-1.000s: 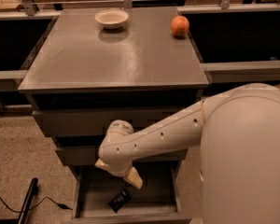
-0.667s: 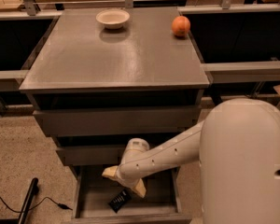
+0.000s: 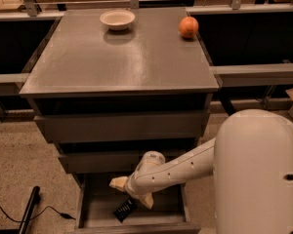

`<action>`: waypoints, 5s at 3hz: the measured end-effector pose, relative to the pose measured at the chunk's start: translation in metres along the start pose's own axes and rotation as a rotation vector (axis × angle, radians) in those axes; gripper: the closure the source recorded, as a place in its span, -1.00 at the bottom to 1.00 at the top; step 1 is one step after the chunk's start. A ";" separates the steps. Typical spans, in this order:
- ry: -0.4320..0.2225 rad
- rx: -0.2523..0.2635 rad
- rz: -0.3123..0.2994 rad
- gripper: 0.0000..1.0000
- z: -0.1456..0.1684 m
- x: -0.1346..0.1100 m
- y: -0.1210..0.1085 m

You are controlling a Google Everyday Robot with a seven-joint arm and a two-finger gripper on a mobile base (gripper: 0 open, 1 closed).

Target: Pick rxbar blueberry from bottom drawer and place on counter

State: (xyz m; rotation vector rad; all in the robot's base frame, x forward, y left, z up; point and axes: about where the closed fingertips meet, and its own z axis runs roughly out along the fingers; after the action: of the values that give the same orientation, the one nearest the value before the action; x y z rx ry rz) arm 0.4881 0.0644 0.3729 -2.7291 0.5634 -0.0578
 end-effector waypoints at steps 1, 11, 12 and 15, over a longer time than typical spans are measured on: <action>-0.070 -0.006 0.047 -1.00 0.029 0.002 0.009; -0.642 0.380 1.266 -1.00 0.187 0.061 0.066; -0.605 0.349 1.262 -1.00 0.208 0.065 0.069; -0.642 0.327 1.215 -0.64 0.256 0.062 0.052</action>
Offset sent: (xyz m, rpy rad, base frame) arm -0.0002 -0.0528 -0.1579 0.3769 0.4263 -0.1583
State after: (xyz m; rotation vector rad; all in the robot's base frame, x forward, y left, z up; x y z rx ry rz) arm 0.5539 0.0801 0.1133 -1.5593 1.6436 0.8740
